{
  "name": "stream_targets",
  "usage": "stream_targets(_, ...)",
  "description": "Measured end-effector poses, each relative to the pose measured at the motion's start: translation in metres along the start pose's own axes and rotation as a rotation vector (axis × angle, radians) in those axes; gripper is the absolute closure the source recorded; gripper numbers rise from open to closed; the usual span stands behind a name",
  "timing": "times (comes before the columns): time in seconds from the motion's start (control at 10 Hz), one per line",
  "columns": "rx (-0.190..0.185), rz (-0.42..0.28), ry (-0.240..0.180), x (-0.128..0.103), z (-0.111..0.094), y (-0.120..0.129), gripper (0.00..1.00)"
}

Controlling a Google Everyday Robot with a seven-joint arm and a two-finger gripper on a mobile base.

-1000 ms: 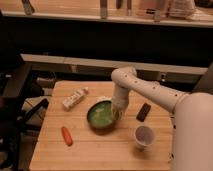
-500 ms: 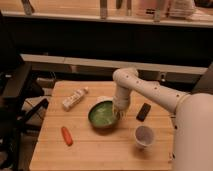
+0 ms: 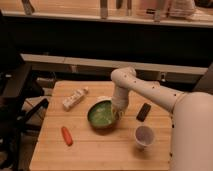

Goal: Drag the ceramic bowl in a circle

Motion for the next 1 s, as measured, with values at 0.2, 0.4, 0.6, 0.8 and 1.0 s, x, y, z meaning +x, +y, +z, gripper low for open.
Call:
stream_targets(0.2,-0.001,0.012,-0.002,-0.0007,0.0007,-0.0005,1.0)
stream_targets(0.4,0.0,0.028,-0.008,-0.0004,0.0001,0.0005,1.0)
stream_targets(0.6,-0.001,0.045,-0.015,-0.0001,0.0007,0.0042,1.0)
stream_targets(0.8,-0.001,0.053,-0.019,-0.0007,0.0016,0.0045,1.0)
stream_targets(1.0,-0.001,0.063,-0.022,0.0004,0.0025,0.0073,1.0)
